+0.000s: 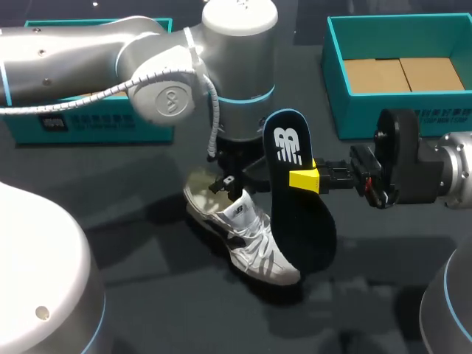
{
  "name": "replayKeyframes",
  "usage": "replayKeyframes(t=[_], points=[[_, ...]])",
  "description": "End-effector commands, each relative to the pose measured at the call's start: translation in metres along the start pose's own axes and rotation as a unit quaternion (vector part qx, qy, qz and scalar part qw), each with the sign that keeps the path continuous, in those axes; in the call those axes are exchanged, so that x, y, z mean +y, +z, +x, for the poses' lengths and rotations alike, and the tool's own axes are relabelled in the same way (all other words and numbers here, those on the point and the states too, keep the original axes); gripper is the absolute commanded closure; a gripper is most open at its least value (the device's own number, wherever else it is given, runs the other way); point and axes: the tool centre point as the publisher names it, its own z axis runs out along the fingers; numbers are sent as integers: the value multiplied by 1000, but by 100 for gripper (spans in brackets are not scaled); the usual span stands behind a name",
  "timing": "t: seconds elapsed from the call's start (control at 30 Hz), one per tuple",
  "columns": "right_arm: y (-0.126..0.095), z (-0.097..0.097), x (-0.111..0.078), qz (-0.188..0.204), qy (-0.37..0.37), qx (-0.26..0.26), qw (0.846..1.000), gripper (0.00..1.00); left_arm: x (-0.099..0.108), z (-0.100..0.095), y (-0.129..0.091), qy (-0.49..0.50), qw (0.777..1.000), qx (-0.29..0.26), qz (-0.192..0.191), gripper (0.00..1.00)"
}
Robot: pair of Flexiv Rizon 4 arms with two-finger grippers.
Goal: Take the shoe out of the shoebox, open the shoe tongue, remove and reinsert the insole, then place the shoe into the shoebox
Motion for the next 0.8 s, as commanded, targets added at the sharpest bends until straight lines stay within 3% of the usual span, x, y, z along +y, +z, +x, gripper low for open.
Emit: replayKeyframes(t=[0.03, 0.3, 0.8], points=[[1, 1, -1, 0, 0, -2, 1000, 100, 7, 7, -16, 97, 995, -25, 6, 100], [1, 1, -1, 0, 0, -2, 1000, 100, 8, 2, -22, 228, 971, -57, -31, 100], [1, 1, -1, 0, 0, -2, 1000, 100, -13, -3, -4, 319, 945, -61, -45, 100]])
